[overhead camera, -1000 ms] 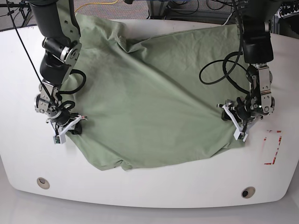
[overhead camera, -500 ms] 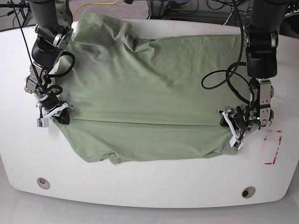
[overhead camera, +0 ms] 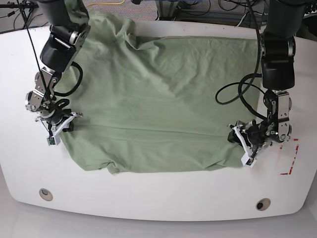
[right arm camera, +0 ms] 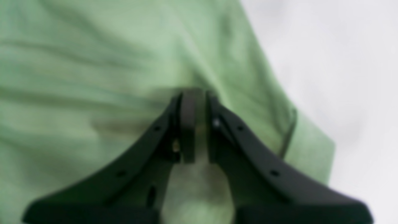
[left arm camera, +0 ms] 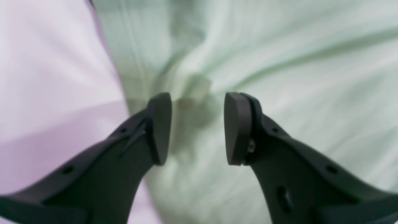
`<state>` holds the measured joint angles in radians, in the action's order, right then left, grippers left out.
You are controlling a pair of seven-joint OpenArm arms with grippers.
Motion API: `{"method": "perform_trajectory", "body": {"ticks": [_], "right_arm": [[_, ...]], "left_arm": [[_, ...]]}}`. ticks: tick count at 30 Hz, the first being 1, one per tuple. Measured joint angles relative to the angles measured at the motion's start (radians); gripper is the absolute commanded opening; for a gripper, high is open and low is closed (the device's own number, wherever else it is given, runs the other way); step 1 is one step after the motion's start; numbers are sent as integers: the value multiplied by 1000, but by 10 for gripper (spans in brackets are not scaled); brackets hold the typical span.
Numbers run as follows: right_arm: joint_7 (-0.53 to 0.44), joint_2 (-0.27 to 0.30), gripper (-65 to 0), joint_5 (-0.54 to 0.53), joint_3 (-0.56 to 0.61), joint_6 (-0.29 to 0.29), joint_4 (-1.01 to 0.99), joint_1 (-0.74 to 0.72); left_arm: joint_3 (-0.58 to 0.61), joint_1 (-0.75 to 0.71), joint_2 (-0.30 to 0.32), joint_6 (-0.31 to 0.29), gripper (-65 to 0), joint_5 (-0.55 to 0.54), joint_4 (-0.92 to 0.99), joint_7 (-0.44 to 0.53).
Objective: Fold the T-shirt properly
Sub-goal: 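Drag both grippers outward along the polo to smooth it flat, then move both grippers to the polo's collar-side corners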
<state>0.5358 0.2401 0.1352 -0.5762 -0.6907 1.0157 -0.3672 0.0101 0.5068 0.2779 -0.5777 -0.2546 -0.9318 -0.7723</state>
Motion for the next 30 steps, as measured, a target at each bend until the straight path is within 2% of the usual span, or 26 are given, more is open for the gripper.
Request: {"method": "perform_trajectory", "body": {"ticks": [4,9,13,18,24,27,30], "right_arm": [[104,-44,-336,-10,3,-9,187,17],[237,-92,-171,-21,2,-11,457,68],[372,-142,-94,-9,-1,-5,669,148],[470,-195,-75,-24,-5,-11,877,262],[487,-261,-75,-32,-21,-8,995,371],[484,-314,-75,-34,-89,-14,999,409],[494,-344,-75,-18,-175,-7,998,428]], "left_arm": [[2,-15,8,0,-396,-83,-56,-14],[-18,-34,42,0,-396,-209,-161,-79],[-105,-97,47,0,-396,-314,-279,-133],[-255,-229,41,-3,-394,-375,-438,-263],[-397,-339,42,1,-394,-467,-598,-365],[-441,-391,41,0,-394,-525,-666,-394],[-459,-438,42,-5,-394,-538,-719,-438]]}}
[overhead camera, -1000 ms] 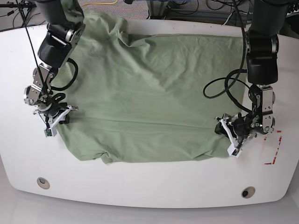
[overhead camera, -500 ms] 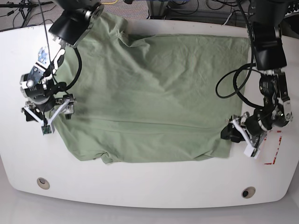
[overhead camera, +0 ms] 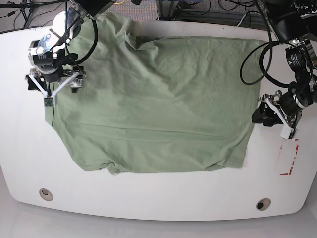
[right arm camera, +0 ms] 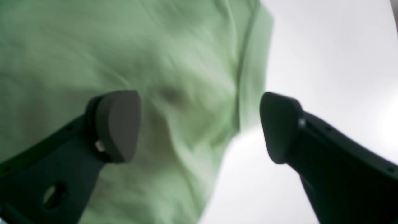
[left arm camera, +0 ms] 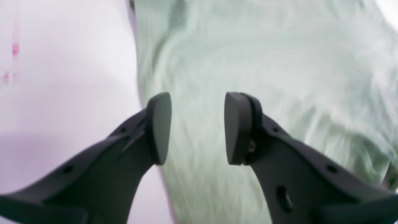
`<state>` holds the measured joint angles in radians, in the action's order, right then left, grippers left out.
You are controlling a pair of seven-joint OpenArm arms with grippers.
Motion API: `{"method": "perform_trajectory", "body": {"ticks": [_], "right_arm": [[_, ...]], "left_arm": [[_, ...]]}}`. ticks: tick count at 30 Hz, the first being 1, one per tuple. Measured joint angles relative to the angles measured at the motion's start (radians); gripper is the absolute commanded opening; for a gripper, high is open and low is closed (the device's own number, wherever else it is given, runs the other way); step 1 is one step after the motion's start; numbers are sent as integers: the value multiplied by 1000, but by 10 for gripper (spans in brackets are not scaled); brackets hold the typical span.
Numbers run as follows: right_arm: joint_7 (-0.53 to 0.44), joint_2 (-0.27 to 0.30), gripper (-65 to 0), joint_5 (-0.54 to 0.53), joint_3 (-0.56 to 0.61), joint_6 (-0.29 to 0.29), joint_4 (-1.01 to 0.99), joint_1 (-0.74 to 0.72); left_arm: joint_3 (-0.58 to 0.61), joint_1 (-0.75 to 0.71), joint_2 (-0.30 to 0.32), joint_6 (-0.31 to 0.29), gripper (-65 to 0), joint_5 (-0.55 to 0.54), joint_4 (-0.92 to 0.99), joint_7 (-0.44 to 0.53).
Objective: Fold the T-shirt properly
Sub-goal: 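Move both grippers to the polo's collar-side corners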
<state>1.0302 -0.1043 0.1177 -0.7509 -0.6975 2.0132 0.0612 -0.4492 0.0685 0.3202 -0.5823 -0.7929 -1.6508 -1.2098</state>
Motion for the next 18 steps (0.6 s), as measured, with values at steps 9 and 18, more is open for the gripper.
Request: {"method": "perform_trajectory", "body": {"ticks": [9,18], "right_arm": [[19,-32,-75,-3,-73,1,2,78],[30,-50,-75,-31,-143,-1,2,142]], "left_arm": [[-42,-155,-3,2,-394,-21,-199,-20],[-55,-265,-1,2,-394,-21,-256,-23]]}}
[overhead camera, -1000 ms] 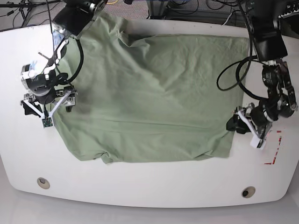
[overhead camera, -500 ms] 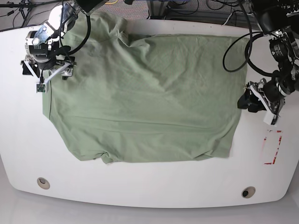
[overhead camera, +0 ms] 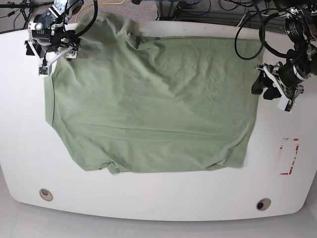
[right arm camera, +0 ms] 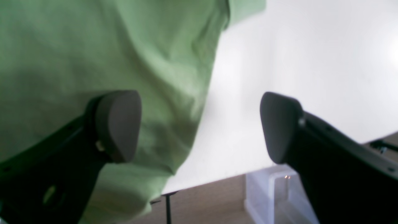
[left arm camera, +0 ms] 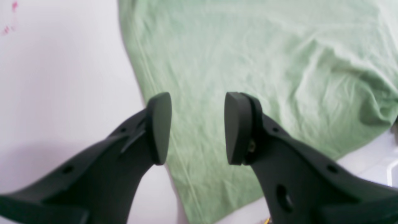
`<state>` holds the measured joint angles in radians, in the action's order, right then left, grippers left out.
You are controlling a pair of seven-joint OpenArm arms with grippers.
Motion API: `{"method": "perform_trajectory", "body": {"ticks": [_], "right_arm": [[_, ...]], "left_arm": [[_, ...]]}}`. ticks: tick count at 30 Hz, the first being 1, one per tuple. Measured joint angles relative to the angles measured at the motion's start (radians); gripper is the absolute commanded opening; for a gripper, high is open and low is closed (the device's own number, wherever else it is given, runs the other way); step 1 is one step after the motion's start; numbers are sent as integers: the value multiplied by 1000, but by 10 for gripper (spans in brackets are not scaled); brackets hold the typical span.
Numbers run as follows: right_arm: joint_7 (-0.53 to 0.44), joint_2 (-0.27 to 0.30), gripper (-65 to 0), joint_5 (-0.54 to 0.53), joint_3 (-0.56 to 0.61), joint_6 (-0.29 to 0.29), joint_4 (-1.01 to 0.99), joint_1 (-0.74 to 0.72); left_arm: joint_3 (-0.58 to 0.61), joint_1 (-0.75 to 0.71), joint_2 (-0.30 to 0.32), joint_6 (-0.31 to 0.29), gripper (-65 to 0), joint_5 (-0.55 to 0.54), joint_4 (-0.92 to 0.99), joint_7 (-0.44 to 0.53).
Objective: Fold the T-shirt properly
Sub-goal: 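Move both grippers to the polo's collar-side corners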
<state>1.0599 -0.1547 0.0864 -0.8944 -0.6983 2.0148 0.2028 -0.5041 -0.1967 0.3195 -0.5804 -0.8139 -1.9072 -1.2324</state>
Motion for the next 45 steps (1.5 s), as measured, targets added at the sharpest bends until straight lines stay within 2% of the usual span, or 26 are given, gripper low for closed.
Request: {"method": "perform_trajectory", "body": {"ticks": [7,20,32,35,37,42,45], "right_arm": [[0,2,-75,-64,-21,0,-1,47],[-1,0,-75,-69,-20,0,-27,68],[-4,-1,-75,-69,-21,1,-81,67],[-13,0,-75,-98,-24,2,-115,67],[-19,2,-75,-123,-26,2,-128,67],[-24,1,-75,-172,-27,2,-146,67],[-27,2,-84,-172,-23,2,-146,67]], "left_arm": [[-32,-50,0,0,-394,3,0,-2],[-36,-53,2,0,-394,0,0,2],[-137,-114,2,0,-394,0,0,0],[-156,-126,2,-2,-394,-3,-1,2],[-164,-133,2,-11,-394,-2,-1,2],[-190,-140,2,-87,-394,0,-1,3],[-206,-148,2,-98,-394,1,-2,5]]}}
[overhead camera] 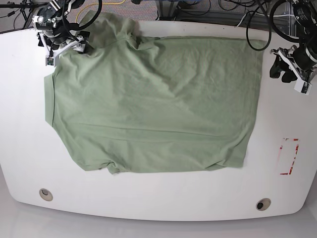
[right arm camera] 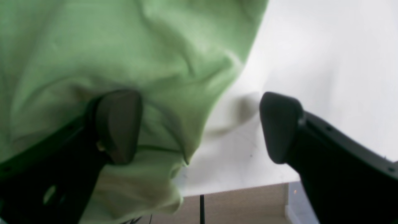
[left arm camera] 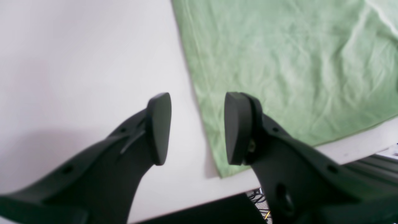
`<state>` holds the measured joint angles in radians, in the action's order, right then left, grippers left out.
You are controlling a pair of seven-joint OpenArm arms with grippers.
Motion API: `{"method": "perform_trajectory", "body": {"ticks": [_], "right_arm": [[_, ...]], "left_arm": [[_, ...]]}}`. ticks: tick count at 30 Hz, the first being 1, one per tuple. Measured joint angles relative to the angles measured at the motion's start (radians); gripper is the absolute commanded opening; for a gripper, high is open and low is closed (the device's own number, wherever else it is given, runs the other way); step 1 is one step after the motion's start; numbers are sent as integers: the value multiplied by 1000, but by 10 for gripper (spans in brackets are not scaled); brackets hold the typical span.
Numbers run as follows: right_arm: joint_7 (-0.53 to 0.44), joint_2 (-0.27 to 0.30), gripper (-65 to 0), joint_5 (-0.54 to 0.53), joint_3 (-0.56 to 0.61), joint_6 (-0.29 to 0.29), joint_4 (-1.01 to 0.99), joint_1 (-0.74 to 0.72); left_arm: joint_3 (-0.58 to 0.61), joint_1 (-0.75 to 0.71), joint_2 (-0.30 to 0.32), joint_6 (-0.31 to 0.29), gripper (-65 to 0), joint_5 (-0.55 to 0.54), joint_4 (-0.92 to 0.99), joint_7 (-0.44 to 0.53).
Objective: Fold the T-shirt properly
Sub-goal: 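Move both grippers to the polo's collar-side corners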
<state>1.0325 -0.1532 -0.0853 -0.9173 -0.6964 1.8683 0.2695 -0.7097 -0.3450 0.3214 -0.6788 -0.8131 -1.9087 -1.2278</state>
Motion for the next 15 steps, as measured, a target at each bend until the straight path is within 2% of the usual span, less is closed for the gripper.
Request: {"method": "perform_trajectory", "body": {"ticks": [1,4,12,14,15], "right_arm": [[0,0,-94,-2,0,0,0,0],[0,0,-179,-2,0,0,-2,0],[0,0,-596,-11,1,0,-2,0],[0,0,-650,-16,4,0,-3,0],[1,0,-650,-16,5,0,-3,0]], "left_arm": [[-5,-5,0,0,-394,1,0,-1],[-11,-10,0,0,-394,8,0,-7],[-33,-23,-5,-3,-394,0,0,1],[-53,-33,-9,-3,-394,5,0,0],[-60,-36,-8,-2,-394,7,0,-1]]}}
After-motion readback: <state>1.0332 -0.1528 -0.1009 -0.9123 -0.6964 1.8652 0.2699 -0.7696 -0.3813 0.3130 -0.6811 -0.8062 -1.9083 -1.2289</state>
